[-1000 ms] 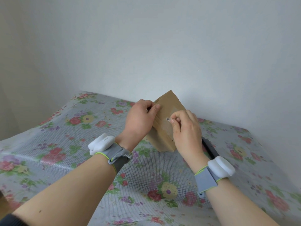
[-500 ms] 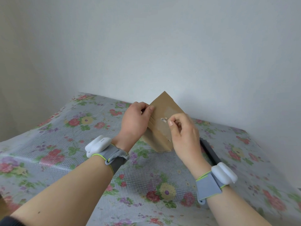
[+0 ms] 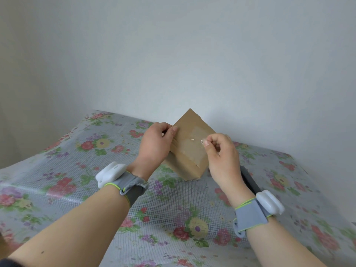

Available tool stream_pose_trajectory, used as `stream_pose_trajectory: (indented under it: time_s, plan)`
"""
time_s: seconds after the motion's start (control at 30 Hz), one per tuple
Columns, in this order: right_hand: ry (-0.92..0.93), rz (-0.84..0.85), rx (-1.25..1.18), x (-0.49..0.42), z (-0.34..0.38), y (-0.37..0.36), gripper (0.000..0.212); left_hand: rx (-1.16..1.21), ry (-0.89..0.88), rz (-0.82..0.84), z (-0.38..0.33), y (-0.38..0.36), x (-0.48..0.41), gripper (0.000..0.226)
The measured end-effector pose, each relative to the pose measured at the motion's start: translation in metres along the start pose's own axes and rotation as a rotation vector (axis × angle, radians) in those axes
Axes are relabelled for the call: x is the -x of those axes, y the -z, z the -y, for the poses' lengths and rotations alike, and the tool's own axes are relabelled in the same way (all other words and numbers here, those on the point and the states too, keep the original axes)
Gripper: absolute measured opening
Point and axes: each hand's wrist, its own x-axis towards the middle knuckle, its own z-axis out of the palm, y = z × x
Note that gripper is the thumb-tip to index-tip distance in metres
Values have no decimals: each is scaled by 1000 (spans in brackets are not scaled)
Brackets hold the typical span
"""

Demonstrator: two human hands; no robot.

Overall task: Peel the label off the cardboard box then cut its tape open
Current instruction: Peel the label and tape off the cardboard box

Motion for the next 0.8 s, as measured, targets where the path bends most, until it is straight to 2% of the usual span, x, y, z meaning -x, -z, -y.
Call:
stream_pose_trajectory:
  time_s: [0.13,0.3,0.47,0.8]
  plan:
    - [2,3,12,-6,1,0,7,-6,-40,23,-3,-1,3,29]
    - [133,4,219,-8,1,-9,9,-14,-76,51,-10,-4,4,30]
    - [-71,7,-23,-11,0,-4,9,-9,-76,29,-7,-4,3,29]
    - [241,-8,273,-10,-2,4,7,1,-90,42,-7,-3,3,30]
